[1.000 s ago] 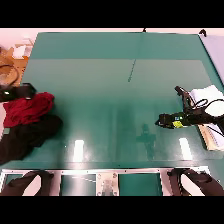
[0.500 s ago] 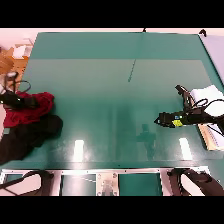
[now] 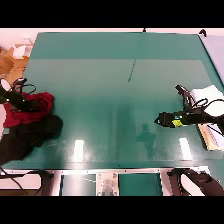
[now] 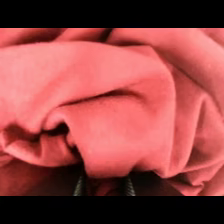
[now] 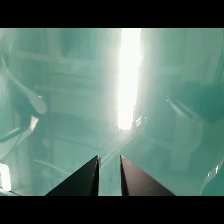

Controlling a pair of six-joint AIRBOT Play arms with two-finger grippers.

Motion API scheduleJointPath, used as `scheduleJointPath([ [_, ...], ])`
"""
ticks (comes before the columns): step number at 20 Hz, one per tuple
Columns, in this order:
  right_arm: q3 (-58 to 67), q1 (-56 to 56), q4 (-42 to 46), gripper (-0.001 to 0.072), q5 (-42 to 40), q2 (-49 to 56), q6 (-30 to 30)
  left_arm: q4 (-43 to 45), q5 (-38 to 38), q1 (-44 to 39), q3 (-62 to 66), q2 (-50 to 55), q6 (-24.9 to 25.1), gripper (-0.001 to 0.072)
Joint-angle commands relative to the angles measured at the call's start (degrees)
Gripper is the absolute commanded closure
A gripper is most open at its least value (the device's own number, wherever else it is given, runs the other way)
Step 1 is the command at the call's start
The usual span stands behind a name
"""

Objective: Fold the shirts.

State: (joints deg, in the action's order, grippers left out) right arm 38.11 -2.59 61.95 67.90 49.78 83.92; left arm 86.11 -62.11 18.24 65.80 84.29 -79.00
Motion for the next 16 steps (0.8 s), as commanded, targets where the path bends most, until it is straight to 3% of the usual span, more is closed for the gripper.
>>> scheduleJointPath([
  [1,0.22,-0.20,-0.04,0.0541,0.02,0.02,0.02,-10.51,-5.70,-2.34,13.05,-4.15,0.81,0.0680],
  [3,1.51,-1.03,-0.02,0.0590,0.24,-0.02,0.02,-17.79,-10.45,-7.15,21.55,-7.21,1.53,0.0680],
  [6,5.27,-3.39,-0.02,0.0589,1.14,-0.02,0.00,-24.72,-15.45,-18.10,29.33,-9.38,-0.11,0.0680],
  [13,10.21,-6.86,-0.02,0.0582,2.25,-0.02,0.02,-25.27,-6.54,-48.02,27.93,-3.37,-5.03,0.0679],
  [16,10.19,-6.86,-0.02,0.0480,2.69,-0.02,0.04,-25.29,-4.55,-55.41,27.69,4.09,-5.01,0.0663],
])
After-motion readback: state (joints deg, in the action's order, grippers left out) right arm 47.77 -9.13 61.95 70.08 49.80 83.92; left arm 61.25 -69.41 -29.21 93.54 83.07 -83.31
